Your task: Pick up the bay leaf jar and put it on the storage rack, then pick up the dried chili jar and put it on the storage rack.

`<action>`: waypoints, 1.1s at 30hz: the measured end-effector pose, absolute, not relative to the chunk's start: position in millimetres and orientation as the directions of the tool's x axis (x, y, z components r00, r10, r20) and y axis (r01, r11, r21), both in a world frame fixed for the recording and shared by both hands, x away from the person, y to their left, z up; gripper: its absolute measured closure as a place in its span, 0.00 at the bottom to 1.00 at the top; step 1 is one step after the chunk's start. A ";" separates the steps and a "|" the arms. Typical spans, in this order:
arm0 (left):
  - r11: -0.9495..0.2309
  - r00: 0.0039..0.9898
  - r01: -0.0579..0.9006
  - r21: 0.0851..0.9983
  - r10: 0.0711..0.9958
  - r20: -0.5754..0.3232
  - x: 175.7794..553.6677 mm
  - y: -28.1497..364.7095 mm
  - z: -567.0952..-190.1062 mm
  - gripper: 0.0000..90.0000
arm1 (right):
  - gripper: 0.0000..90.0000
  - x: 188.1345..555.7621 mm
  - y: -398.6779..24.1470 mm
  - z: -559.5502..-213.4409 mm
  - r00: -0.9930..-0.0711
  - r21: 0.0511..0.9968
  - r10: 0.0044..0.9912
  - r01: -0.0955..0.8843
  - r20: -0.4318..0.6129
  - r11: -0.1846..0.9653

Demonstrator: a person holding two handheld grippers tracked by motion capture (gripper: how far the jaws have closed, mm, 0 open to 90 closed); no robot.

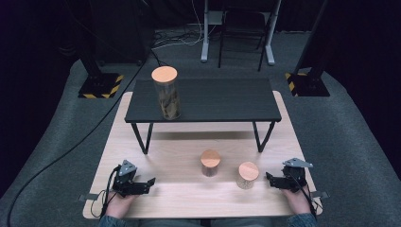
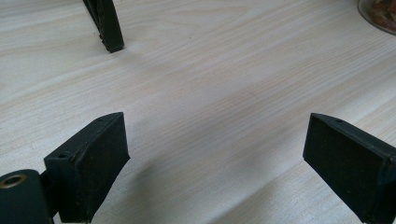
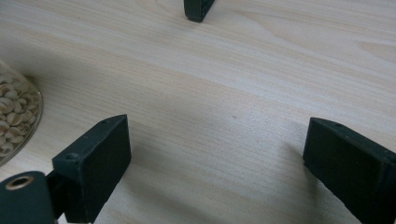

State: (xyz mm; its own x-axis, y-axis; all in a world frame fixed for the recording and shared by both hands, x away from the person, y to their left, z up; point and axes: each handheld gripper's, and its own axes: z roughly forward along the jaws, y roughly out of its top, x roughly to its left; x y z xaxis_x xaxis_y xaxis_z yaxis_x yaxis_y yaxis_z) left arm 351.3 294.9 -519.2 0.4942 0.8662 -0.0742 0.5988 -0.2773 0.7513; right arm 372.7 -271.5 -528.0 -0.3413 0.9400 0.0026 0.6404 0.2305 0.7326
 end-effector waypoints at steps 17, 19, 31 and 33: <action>-0.336 0.496 0.616 0.712 0.868 -0.019 353.0 289.3 -526.1 0.07 | 0.07 372.6 -271.4 -527.9 -0.341 0.732 0.940 0.641 0.003 0.230; -0.344 0.494 0.616 0.708 0.869 -0.008 352.9 288.7 -526.7 0.07 | 0.07 372.6 -271.4 -527.9 -0.341 0.732 0.940 0.641 0.003 0.230; -0.347 0.492 0.614 0.709 0.870 -0.001 352.9 288.7 -528.2 0.07 | 0.08 372.6 -271.5 -527.8 -0.342 0.732 0.940 0.641 0.003 0.231; -0.348 0.493 0.612 0.710 0.870 0.000 353.1 289.0 -528.4 0.07 | 0.08 372.5 -271.5 -527.7 -0.344 0.733 0.939 0.640 0.003 0.232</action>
State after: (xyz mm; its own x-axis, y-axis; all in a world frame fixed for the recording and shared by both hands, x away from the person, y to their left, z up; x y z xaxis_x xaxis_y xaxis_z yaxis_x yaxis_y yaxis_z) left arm 353.1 289.0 -528.4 0.4934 0.8698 0.0003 0.6124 -0.3477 0.7100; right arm 372.5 -271.5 -527.7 -0.3440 0.9390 0.0032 0.6398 0.2319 0.7327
